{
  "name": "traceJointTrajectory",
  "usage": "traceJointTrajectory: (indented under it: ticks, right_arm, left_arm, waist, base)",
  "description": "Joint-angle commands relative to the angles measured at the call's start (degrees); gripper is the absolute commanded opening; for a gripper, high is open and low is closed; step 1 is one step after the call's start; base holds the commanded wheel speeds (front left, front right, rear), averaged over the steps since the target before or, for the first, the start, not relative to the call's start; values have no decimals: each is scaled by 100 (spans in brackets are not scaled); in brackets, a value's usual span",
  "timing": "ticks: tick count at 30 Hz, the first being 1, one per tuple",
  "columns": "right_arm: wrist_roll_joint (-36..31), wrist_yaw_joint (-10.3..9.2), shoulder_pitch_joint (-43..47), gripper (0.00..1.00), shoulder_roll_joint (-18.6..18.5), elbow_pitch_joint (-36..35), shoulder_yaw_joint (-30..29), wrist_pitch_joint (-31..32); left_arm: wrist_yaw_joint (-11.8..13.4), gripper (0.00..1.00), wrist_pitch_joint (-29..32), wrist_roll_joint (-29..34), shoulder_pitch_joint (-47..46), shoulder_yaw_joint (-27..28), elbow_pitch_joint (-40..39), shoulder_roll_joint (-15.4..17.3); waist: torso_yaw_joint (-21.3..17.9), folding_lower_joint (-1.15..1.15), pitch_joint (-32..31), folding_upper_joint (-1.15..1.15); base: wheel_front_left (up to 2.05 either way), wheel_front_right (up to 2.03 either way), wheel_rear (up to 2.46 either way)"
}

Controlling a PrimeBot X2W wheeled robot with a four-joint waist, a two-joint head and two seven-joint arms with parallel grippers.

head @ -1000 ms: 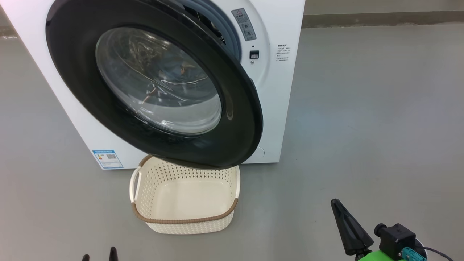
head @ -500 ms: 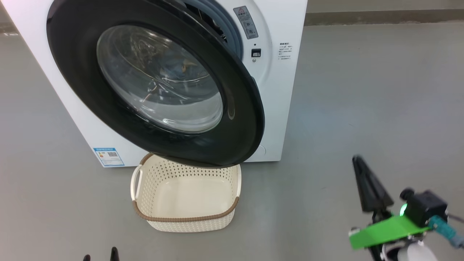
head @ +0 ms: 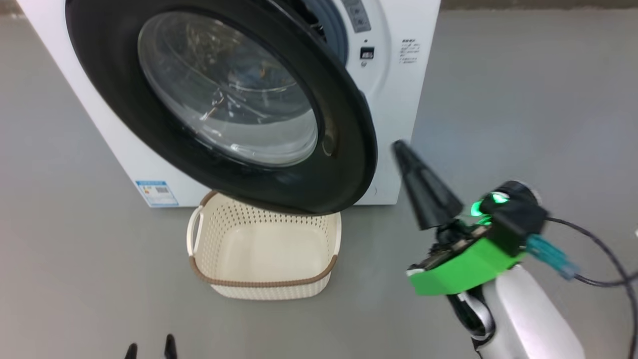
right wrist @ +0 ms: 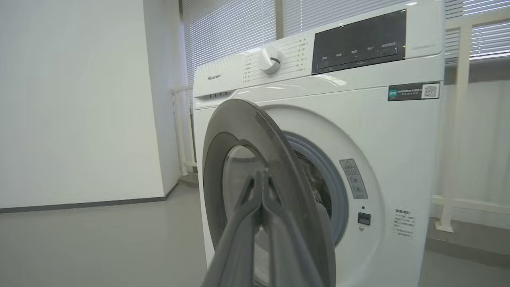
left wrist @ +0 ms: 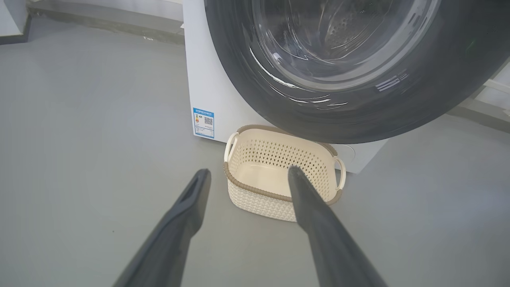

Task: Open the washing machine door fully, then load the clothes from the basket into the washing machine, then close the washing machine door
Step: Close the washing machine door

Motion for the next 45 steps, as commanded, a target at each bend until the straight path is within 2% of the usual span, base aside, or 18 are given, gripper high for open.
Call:
traceJointTrajectory:
  ticks: [1,5,11,24,31,45]
  right_arm:
    - [-23,51,-259,0,-19,18,257,-26]
    - [-15,51,-556,0,-66,457,485,-26]
    - [-18,51,-974,0,-233,959,430,-26]
    - [-25,51,-1298,0,-383,1355,199,-26]
    - [-56,51,-1517,0,-528,1379,149,-26]
    - [-143,51,-2021,0,-736,1374,107,-26]
  left_arm:
    - [-15,100,-53,-2,-325,129,-104,17]
    - [1,100,-53,-76,-516,-30,-136,15]
    - [21,100,-53,-190,-809,-318,-89,14]
    - [157,100,-53,-386,-1005,-664,-108,13]
    - [192,100,-53,-490,-998,-647,-155,13]
    - [190,100,-53,-537,-1132,-683,-183,13]
  waist:
    - [159,-1,236,0]
    - [357,-1,582,0]
    - [709,-1,1023,0]
    - [1231,-1,1296,0]
    - [1247,-1,1486,0]
    - [964,-1,1958,0]
  base:
    - [0,0,0]
    - [0,0,0]
    - [0,0,0]
    - [0,0,0]
    - [0,0,0]
    - [0,0,0]
